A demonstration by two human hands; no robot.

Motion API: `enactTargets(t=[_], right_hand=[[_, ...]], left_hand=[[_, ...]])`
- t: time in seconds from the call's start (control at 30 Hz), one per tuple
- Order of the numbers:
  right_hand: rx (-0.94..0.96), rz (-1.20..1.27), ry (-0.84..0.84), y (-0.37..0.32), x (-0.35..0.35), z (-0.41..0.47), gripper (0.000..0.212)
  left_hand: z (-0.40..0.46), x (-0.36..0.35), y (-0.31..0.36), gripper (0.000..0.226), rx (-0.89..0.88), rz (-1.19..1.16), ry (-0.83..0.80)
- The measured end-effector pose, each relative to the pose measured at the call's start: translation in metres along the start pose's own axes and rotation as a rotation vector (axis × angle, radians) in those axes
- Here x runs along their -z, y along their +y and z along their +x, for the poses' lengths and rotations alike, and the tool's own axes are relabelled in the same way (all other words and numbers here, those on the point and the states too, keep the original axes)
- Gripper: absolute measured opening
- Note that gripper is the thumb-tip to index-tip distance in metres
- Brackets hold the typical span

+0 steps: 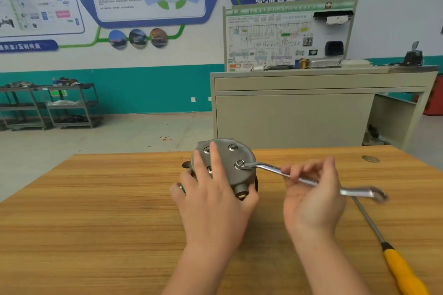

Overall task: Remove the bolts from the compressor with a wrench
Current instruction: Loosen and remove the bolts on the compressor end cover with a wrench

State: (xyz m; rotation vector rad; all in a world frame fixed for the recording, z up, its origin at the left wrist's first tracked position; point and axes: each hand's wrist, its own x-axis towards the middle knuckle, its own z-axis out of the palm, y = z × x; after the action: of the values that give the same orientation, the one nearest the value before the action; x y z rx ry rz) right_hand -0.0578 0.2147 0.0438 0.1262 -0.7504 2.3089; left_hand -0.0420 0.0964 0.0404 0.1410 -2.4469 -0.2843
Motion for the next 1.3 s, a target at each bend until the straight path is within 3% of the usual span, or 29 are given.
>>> enactTargets(t=[0.1,0.2,0.27,0.33,0.43,0.57,0.67,0.87,1.07,1.17,1.3], right_hand=[[-0.266,-0.196,-0.061,-0.002,0.002,0.046,0.035],[-0.468,-0.354,-0.376,0.000,0.002,0.066,0.035],[-0.486,-0.411,-0.597,0.000,0.006,0.058,0.030],[-0.435,-0.376,-0.692,-0.003,0.009,0.044,0.028],[-0.288,-0.295,-0.665,-0.018,0.007,0.025,0.039],[-0.034,-0.361,-0.506,-0.029,-0.004,0.007,0.021],[-0.013,-0.368,-0.388,-0.013,-0.001,-0.010,0.013],[0.104,-0.438,-0.261,0.007,0.001,-0.021,0.022],[0.172,-0.536,-0.212,0.022,0.000,-0.024,0.035],[0.405,-0.702,-0.194,0.027,-0.001,-0.030,0.032],[0.711,-0.920,-0.351,0.033,0.001,-0.032,0.035]], left_hand=[[0.000,-0.011,-0.019,0.091,-0.078,-0.233,0.013],[0.001,-0.024,-0.034,0.089,-0.139,-0.466,0.074],[0.004,-0.030,-0.042,0.095,-0.125,-0.550,0.115],[0.009,-0.031,-0.048,0.101,-0.112,-0.572,0.124],[0.011,-0.032,-0.049,0.100,-0.139,-0.506,0.158],[-0.001,-0.034,-0.030,0.102,-0.026,-0.350,0.210],[-0.011,-0.033,-0.006,0.104,0.122,-0.261,0.191],[-0.015,-0.028,0.026,0.104,0.290,-0.316,0.159],[-0.008,-0.032,0.026,0.092,0.279,-0.343,0.217],[-0.005,-0.029,0.029,0.091,0.312,-0.398,0.237],[-0.006,-0.033,0.027,0.082,0.265,-0.357,0.246]])
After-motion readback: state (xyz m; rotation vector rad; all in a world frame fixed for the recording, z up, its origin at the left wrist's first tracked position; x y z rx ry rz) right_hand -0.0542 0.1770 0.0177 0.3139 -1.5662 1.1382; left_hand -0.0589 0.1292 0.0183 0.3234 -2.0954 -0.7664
